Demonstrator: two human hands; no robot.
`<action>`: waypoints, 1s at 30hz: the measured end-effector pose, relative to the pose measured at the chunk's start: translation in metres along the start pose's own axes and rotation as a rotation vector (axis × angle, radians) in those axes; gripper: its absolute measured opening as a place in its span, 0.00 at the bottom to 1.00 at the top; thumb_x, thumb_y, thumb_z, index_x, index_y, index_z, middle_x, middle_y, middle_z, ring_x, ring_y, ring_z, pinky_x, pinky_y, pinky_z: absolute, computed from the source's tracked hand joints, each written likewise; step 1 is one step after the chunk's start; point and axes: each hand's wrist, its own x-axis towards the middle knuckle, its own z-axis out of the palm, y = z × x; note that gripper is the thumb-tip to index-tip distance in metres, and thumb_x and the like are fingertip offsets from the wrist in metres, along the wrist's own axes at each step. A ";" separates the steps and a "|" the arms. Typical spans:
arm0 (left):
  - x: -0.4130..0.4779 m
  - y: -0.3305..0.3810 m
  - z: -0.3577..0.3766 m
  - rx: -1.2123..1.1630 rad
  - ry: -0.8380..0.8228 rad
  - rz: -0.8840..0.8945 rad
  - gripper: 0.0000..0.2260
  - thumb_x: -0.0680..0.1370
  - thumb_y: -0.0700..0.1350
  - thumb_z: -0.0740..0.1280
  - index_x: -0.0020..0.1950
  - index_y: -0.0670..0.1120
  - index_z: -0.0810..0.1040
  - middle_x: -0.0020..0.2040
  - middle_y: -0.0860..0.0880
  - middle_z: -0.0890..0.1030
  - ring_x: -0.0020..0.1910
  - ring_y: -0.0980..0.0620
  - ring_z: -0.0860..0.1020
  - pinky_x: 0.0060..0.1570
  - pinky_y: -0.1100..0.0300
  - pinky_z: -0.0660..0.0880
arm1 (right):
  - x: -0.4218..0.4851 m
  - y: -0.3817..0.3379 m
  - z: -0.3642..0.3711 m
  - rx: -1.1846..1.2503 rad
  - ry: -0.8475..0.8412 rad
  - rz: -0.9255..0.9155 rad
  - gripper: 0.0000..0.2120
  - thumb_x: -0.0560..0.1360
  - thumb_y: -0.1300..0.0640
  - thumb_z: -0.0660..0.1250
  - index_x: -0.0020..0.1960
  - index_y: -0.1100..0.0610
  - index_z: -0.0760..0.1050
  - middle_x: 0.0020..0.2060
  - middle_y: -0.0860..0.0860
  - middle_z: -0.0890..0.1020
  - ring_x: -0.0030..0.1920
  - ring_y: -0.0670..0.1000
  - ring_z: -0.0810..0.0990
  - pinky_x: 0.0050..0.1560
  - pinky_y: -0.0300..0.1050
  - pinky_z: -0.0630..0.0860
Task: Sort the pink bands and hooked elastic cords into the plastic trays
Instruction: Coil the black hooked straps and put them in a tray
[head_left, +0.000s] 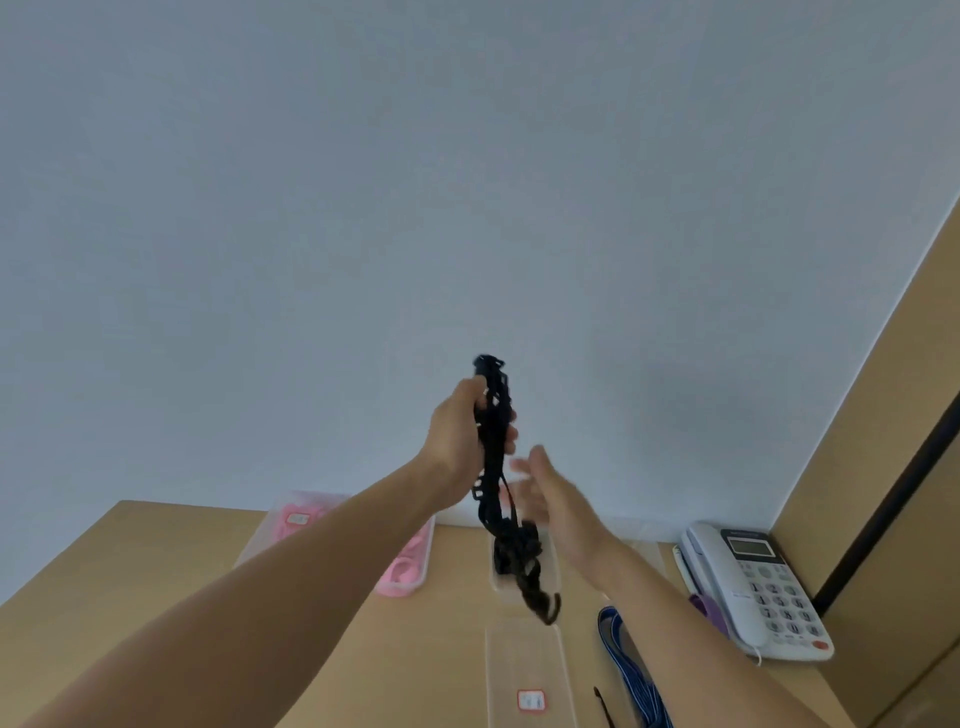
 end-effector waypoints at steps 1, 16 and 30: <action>-0.004 -0.004 0.001 0.066 -0.037 0.000 0.15 0.81 0.41 0.56 0.34 0.45 0.69 0.31 0.48 0.78 0.29 0.49 0.75 0.34 0.57 0.76 | 0.005 -0.012 -0.001 0.105 0.101 -0.079 0.33 0.75 0.30 0.53 0.61 0.54 0.77 0.54 0.53 0.84 0.56 0.53 0.81 0.65 0.55 0.73; -0.010 -0.006 -0.015 0.958 -0.212 0.466 0.08 0.82 0.46 0.62 0.52 0.42 0.76 0.44 0.46 0.76 0.41 0.56 0.75 0.42 0.68 0.71 | 0.016 -0.042 0.015 0.320 0.329 -0.052 0.25 0.83 0.41 0.48 0.50 0.56 0.76 0.36 0.55 0.79 0.23 0.50 0.66 0.24 0.40 0.65; -0.003 -0.017 -0.024 1.032 -0.199 0.504 0.19 0.78 0.47 0.67 0.67 0.48 0.68 0.56 0.51 0.72 0.33 0.58 0.75 0.39 0.67 0.73 | 0.006 -0.041 0.004 0.120 0.227 -0.049 0.20 0.81 0.45 0.57 0.43 0.62 0.74 0.29 0.51 0.76 0.23 0.46 0.64 0.24 0.39 0.60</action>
